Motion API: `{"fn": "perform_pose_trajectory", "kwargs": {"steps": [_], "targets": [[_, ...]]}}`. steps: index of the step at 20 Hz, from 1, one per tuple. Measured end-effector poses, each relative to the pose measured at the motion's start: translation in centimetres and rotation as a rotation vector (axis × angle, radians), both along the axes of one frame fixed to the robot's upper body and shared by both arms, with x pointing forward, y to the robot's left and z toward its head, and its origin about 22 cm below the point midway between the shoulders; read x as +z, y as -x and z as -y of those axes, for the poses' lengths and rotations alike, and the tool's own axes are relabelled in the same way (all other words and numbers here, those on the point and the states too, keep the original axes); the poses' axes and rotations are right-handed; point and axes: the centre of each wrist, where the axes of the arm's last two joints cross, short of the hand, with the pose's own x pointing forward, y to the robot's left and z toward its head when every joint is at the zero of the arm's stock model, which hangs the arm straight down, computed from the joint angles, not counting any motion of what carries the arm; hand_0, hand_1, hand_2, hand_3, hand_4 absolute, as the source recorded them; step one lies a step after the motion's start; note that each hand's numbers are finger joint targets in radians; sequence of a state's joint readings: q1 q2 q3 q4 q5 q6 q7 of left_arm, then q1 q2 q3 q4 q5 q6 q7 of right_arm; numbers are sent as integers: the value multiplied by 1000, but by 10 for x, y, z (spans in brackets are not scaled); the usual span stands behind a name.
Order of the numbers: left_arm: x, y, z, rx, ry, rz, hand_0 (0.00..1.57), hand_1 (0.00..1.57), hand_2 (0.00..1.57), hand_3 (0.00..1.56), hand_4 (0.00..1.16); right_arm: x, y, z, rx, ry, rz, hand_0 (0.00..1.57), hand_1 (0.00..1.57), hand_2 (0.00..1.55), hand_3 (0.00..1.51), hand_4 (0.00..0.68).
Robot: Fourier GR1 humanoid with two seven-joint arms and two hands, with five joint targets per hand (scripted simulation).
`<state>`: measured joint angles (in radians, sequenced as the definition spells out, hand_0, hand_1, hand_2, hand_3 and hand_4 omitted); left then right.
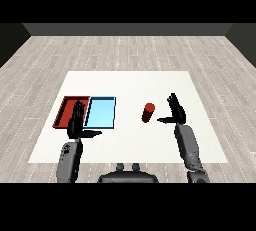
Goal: Pick the red can and put it in the red box
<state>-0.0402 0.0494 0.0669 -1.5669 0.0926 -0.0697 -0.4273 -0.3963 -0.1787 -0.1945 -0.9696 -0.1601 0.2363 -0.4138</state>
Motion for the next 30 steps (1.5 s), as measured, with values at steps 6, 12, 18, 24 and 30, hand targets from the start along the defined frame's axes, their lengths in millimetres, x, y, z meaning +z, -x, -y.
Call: {"fn": "perform_pose_trajectory", "kwargs": {"steps": [6,12,18,24,30], "targets": [[5,2,1,-6,10,-9,0,0,0,0,0,-15,-12,-16,27,-27,-26,0,0,0,0,0],[5,3,3,1,21,-4,0,0,0,0,0,-28,-10,-36,53,-53,-59,0,0,0,0,0],[5,7,5,4,20,-1,0,0,0,0,0,-36,-10,-37,63,-80,-91,0,0,0,0,0],[2,3,2,9,10,1,0,0,0,0,0,-45,-17,-43,72,-90,-104,0,0,0,0,0],[5,6,1,9,2,5,0,0,0,0,0,-42,-29,-56,86,-107,-120,0,0,0,0,0]]}}
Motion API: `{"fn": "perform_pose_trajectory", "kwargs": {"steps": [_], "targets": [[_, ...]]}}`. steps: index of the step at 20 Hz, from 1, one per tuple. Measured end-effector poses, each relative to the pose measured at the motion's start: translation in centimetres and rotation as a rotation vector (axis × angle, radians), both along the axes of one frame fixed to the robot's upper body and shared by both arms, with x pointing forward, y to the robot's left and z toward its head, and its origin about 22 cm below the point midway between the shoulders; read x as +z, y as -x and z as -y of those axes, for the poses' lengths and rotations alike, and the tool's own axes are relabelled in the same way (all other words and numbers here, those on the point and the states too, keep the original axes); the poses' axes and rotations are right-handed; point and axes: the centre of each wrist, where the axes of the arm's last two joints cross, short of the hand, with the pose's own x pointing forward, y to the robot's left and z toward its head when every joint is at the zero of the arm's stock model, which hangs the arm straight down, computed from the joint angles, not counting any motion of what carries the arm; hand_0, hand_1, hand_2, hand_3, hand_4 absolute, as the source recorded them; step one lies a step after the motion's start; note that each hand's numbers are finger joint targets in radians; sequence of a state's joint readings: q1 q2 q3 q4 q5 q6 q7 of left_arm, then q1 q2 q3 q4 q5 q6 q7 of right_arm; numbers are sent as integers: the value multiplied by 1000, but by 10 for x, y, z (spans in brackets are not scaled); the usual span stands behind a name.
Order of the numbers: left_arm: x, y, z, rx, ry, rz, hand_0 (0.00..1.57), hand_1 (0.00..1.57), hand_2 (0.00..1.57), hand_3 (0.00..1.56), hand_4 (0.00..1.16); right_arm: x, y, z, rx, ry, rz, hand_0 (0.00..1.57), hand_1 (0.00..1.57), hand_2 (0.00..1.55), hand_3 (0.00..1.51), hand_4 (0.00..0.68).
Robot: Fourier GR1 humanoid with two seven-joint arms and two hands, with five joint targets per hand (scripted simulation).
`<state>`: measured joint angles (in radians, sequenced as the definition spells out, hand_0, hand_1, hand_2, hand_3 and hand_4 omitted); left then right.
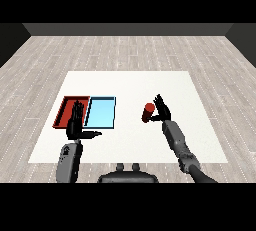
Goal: Pick the red can and put it in the red box
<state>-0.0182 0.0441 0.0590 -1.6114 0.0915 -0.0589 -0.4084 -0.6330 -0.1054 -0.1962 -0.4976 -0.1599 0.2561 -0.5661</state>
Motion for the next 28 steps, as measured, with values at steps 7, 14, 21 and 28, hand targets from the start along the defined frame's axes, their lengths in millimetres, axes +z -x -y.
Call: {"fn": "perform_pose_trajectory", "kwargs": {"steps": [7,14,21,28], "targets": [[-7,4,2,2,-2,3,0,0,0,0,0,-7,-2,-20,16,-15,-5,0,0,0,0,0],[1,6,2,10,0,9,0,0,0,0,0,-7,-5,-30,46,-16,-22,0,0,0,0,0],[6,0,3,10,0,10,0,0,0,0,0,-3,-11,-43,49,-16,-35,0,0,0,0,0],[2,1,2,14,0,8,0,0,0,0,0,-11,-5,-54,-35,51,-71,1482,1482,1471,1436,566]]}}
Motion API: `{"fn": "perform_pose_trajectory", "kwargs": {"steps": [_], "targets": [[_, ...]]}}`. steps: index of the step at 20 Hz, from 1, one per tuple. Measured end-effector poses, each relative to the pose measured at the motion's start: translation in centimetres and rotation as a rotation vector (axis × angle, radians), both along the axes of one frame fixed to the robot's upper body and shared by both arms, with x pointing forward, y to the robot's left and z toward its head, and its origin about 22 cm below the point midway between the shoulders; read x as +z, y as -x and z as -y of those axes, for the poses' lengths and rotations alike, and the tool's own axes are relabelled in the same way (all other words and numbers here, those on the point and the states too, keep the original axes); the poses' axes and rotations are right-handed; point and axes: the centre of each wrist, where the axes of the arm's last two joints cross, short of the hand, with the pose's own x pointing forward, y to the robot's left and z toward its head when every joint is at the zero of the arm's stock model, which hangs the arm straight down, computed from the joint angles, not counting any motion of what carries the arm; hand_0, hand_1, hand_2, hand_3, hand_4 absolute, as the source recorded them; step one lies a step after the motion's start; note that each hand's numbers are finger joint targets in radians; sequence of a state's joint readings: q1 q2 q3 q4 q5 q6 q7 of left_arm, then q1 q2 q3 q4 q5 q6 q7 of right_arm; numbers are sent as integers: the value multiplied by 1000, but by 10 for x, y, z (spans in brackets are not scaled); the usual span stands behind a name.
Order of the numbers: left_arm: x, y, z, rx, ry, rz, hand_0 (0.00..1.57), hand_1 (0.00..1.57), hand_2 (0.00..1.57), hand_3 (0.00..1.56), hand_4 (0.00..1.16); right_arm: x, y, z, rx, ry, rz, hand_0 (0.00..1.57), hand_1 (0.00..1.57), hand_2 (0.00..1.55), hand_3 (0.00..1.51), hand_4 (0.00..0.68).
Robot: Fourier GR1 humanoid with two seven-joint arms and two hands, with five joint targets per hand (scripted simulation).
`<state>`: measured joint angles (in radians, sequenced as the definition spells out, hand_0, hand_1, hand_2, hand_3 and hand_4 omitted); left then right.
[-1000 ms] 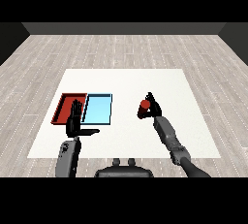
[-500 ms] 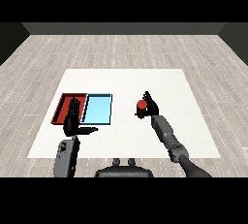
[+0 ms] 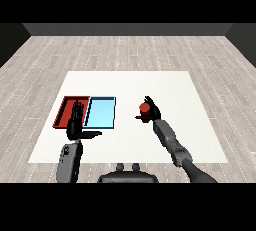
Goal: Pick the red can and put it in the red box
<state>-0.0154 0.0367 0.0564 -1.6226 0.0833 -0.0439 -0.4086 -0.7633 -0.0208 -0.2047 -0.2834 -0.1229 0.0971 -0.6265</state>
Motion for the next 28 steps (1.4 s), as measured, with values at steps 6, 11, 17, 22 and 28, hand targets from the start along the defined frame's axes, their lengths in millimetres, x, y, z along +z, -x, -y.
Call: {"fn": "perform_pose_trajectory", "kwargs": {"steps": [6,11,17,22,28], "targets": [[4,2,-4,-5,2,0,0,0,0,0,0,4,-4,-4,-80,78,-9,1467,1467,1450,1400,595],[-4,3,-3,2,-4,1,0,0,0,0,0,8,-8,-6,-85,124,7,1473,1473,1443,1385,597],[-2,0,0,-23,2,-7,0,0,0,0,0,19,-14,-2,-75,156,61,1434,1434,1434,1367,623],[-6,-4,10,-49,-3,-14,0,0,0,0,0,32,-17,-5,-66,171,150,1419,1419,1427,1373,615],[1,-12,31,-83,-17,-31,0,0,0,0,0,63,-20,0,-56,166,243,1463,1463,1438,1387,661]]}}
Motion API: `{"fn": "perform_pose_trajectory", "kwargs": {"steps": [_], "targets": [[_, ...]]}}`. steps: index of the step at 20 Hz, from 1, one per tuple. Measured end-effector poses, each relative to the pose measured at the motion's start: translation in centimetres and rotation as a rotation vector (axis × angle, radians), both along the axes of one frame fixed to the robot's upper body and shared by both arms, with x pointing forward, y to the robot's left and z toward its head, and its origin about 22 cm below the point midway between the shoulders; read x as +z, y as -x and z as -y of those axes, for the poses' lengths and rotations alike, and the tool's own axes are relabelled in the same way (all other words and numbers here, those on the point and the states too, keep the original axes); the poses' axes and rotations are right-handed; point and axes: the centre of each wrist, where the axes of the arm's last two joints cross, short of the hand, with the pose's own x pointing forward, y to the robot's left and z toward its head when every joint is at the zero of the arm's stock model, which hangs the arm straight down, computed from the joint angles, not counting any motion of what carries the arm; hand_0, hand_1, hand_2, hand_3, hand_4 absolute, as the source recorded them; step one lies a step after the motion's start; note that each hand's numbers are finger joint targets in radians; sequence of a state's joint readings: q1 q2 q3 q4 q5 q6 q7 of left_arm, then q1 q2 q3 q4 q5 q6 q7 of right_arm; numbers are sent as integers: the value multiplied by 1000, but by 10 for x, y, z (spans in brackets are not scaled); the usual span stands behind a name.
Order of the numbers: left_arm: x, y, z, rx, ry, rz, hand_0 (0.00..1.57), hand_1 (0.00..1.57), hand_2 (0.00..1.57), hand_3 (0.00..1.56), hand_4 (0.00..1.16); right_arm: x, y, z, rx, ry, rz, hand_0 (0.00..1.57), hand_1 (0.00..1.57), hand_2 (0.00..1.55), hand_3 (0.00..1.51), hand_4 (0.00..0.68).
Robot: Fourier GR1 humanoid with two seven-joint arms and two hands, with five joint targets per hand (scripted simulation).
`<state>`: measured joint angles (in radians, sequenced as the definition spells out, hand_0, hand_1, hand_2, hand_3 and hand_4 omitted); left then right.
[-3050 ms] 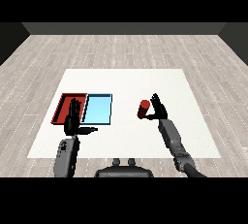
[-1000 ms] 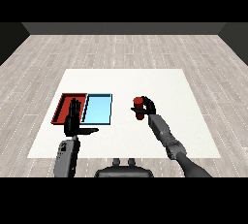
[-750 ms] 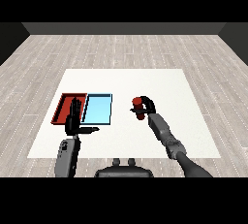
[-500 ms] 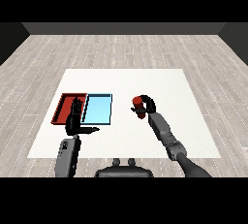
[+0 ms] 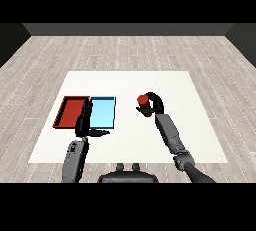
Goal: Pick the red can and put it in the red box
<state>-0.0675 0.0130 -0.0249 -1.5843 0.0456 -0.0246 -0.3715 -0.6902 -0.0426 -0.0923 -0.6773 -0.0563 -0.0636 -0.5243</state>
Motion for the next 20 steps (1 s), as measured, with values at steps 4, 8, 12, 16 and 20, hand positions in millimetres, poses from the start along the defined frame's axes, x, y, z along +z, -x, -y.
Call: {"fn": "perform_pose_trajectory", "kwargs": {"steps": [4,8,12,16,20], "targets": [[1,4,12,-30,-3,-29,0,0,0,0,0,23,8,2,11,-24,48,1445,1445,1432,1387,651],[1,5,19,-46,-5,-43,0,0,0,0,0,33,32,-27,14,-35,65,1445,1445,1432,1387,651],[4,4,30,-64,-6,-68,0,0,0,0,0,35,59,-61,21,-40,70,1448,1448,1431,1385,654],[0,-2,55,-98,-3,-96,0,0,0,0,0,42,74,-75,13,-58,81,1446,1446,1426,1379,647],[-3,-2,70,-136,2,-128,0,0,0,0,0,43,82,-81,5,-79,76,1457,1457,1443,1398,664]]}}
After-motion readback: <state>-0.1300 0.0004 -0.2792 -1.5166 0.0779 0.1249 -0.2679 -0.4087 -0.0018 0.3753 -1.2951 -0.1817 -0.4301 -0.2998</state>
